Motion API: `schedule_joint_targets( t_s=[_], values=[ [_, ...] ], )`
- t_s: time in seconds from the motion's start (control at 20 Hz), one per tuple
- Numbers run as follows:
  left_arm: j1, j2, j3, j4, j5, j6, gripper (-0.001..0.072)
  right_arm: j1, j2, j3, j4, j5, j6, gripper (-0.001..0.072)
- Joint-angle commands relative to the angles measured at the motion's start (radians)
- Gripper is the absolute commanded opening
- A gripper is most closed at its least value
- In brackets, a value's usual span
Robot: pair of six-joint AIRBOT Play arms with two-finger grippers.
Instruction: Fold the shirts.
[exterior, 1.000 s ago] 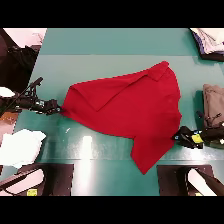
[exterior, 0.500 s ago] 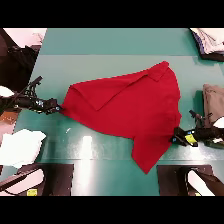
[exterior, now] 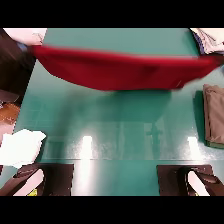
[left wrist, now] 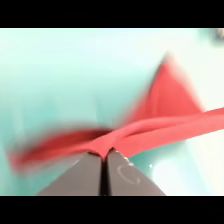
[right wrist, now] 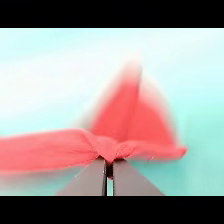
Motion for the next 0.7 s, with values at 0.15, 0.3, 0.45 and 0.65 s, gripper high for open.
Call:
schedule_joint_targets(
  t_s=[0.15,0.3,0.45,0.65],
  values=[
    [0.001,0.087,0.568,-0.035,0.087,-0.002,0.0022,0.002,0.015,0.498,-0.090,-0.129,-0.062,0.0017],
    [0.001,0.088,0.716,-0.057,0.085,-0.027,0.0023,0.002,0.055,0.591,-0.181,-0.110,-0.062,0.0017],
    [0.001,0.089,0.742,-0.145,0.061,-0.091,0.0022,0.002,0.093,0.660,-0.294,-0.032,-0.060,0.0017],
    [0.001,0.088,0.700,-0.179,0.011,-0.122,0.0022,0.001,0.047,0.780,-0.372,0.219,-0.058,0.0014]
  ],
)
